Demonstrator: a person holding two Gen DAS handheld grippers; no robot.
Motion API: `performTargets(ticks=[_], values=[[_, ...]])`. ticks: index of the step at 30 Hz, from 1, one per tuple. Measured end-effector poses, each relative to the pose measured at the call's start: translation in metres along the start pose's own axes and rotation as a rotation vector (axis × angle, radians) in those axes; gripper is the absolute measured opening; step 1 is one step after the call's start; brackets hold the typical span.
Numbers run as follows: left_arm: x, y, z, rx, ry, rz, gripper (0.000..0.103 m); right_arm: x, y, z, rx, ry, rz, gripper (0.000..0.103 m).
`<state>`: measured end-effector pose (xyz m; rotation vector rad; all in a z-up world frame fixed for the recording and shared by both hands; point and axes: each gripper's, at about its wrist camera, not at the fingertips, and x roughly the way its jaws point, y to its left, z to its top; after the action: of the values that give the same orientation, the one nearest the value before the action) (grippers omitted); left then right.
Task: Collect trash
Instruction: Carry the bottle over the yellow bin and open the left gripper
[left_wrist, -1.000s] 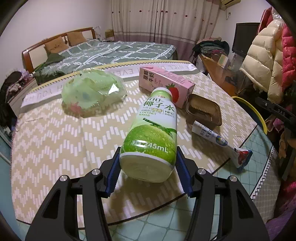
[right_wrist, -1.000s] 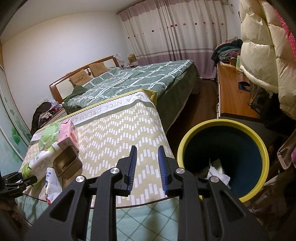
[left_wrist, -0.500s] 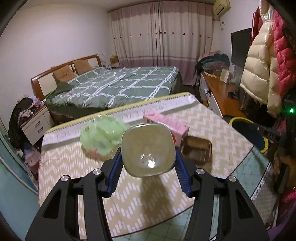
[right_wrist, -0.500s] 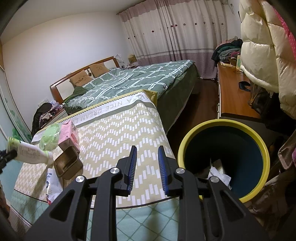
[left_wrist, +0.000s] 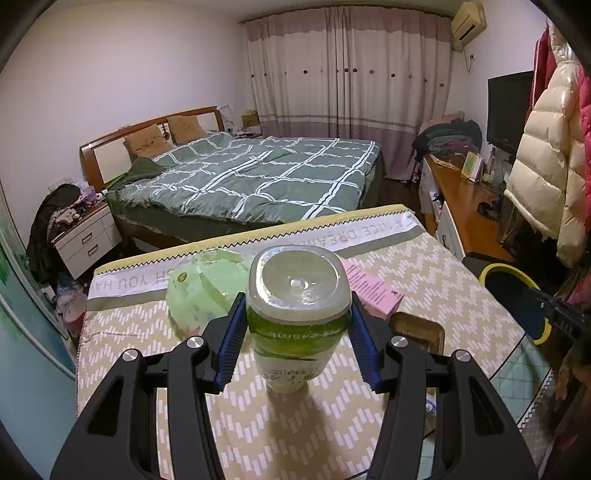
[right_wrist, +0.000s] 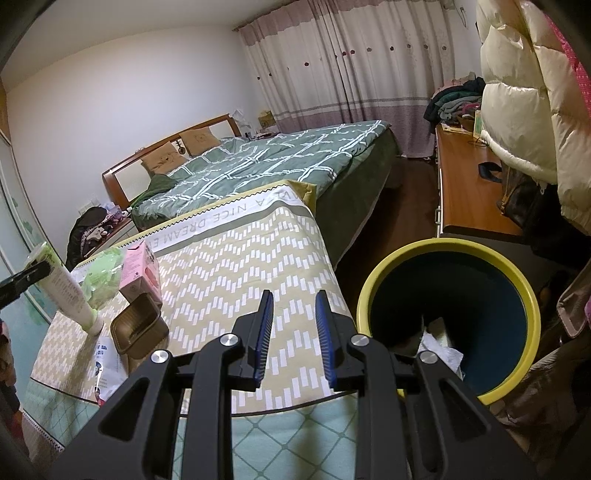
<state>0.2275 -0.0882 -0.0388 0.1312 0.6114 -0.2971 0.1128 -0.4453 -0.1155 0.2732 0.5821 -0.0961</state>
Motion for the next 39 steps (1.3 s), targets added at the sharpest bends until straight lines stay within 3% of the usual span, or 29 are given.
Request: performTargets(ticks=[7, 12, 26, 30, 34, 35, 37, 39], values=[[-0.017, -0.019, 0.018, 0.028, -0.03, -0.023, 0.053, -0.024, -0.006, 0.008, -0.007, -0.048, -0.048, 0.023], [-0.036, -0.057, 0.039, 0.076, -0.067, -0.093, 0.053, -0.042, -0.021, 0.009, -0.01, -0.083, -0.118, 0.023], [-0.015, -0.247, 0.081, 0.227, -0.042, -0.465, 0.052, -0.079, -0.109, -0.008, 0.096, -0.098, -0.245, 0.023], [0.008, -0.309, 0.08, 0.265, -0.001, -0.523, 0.052, -0.085, -0.13, -0.013, 0.127, -0.101, -0.264, 0.023], [0.042, -0.363, 0.073, 0.298, 0.057, -0.521, 0.052, -0.086, -0.149, -0.021, 0.164, -0.094, -0.277, 0.023], [0.048, -0.369, 0.07, 0.303, 0.069, -0.51, 0.052, -0.087, -0.152, -0.022, 0.171, -0.094, -0.279, 0.029], [0.057, -0.382, 0.064, 0.308, 0.071, -0.474, 0.074, -0.088, -0.157, -0.025, 0.184, -0.093, -0.279, 0.035], [0.054, -0.38, 0.061, 0.294, 0.048, -0.459, 0.078, -0.088, -0.159, -0.027, 0.186, -0.092, -0.28, 0.035]])
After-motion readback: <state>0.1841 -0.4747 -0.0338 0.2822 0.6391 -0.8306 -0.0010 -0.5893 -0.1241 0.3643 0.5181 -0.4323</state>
